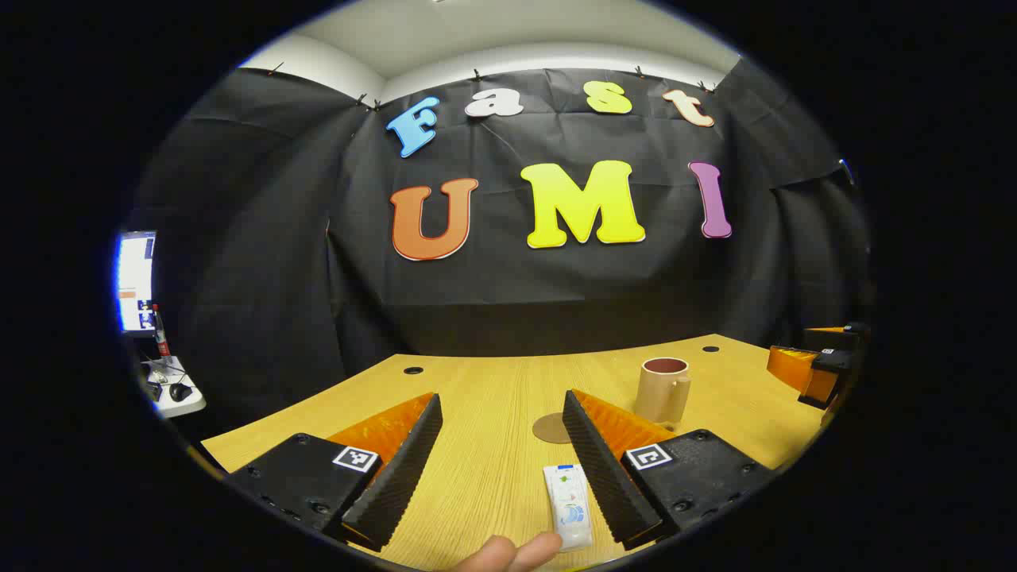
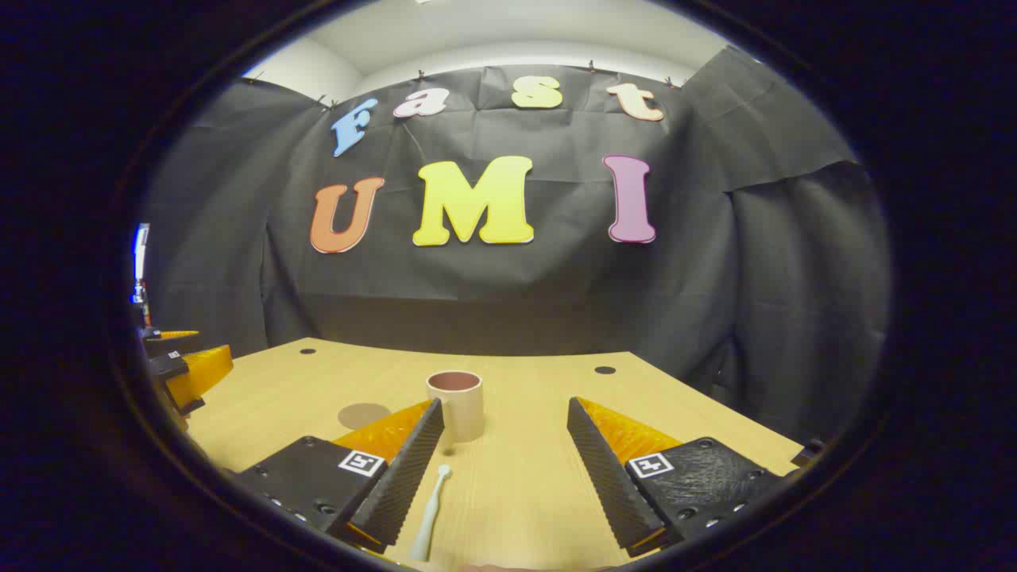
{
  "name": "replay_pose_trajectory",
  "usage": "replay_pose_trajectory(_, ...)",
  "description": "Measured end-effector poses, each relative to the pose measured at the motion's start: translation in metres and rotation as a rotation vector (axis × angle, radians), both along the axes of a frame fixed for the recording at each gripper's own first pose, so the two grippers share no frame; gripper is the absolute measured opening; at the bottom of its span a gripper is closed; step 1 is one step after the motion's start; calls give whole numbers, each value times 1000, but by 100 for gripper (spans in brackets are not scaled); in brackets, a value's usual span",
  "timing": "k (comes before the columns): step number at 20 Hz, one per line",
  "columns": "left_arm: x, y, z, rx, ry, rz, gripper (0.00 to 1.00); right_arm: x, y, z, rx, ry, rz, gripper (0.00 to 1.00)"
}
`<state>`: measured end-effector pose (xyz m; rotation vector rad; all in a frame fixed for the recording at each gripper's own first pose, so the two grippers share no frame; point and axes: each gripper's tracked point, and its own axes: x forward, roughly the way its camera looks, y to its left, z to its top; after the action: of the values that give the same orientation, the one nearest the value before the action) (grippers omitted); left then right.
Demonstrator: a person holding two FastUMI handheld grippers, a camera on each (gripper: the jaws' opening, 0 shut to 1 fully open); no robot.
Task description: Put the toothbrush and toothpaste on the desktop into the cup, then pick up the cup and place it on the coaster on the desktop.
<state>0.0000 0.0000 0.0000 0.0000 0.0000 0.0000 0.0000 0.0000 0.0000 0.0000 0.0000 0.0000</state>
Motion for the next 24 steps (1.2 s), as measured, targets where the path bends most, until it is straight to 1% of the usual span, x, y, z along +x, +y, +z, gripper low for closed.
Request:
replay_pose_trajectory(1, -1, -2, 0, -2, -2, -6, 97, -1, -2, 1, -2, -3, -7, 98)
replay_pose_trajectory(2, -1, -5, 1, -5, -2, -11, 97, -2, -4, 1, -10, -7, -13, 93)
replay_pose_trajectory(3, -1, -8, 0, -10, 1, -17, 97, -2, -4, 1, -19, -10, -18, 98)
replay_pose_trajectory(4, -1, -9, -1, -12, 5, -20, 97, -3, -4, 3, -22, -14, -18, 95)
replay_pose_trajectory(7, -2, -6, -1, -13, 10, -10, 97, -3, -2, 2, -23, -15, -12, 98)
replay_pose_trajectory(8, -1, -6, -1, -12, 9, -10, 97, -3, -1, 1, -24, -10, -8, 95)
replay_pose_trajectory(10, -2, -3, 1, -21, -4, 6, 97, 0, 2, -4, -23, 7, 2, 95)
replay_pose_trajectory(12, -2, -5, 0, -30, -9, 0, 97, 3, 6, -9, -16, 28, 13, 95)
replay_pose_trajectory(15, -2, -1, -3, -33, -1, 0, 97, 7, 13, -17, -26, 48, 21, 98)
replay_pose_trajectory(19, -3, 3, -9, -34, 21, 2, 97, 14, 26, -38, -5, 115, 46, 99)
replay_pose_trajectory(20, -4, 3, -10, -33, 22, 2, 97, 16, 30, -44, -3, 134, 51, 95)
replay_pose_trajectory(22, -7, 4, -14, -33, 28, 0, 97, 19, 36, -57, 10, 173, 65, 95)
replay_pose_trajectory(23, -6, 4, -17, -36, 34, -3, 97, 21, 43, -64, 9, 197, 77, 96)
replay_pose_trajectory(24, -6, 4, -20, -40, 44, -7, 97, 23, 47, -72, 3, 223, 85, 99)
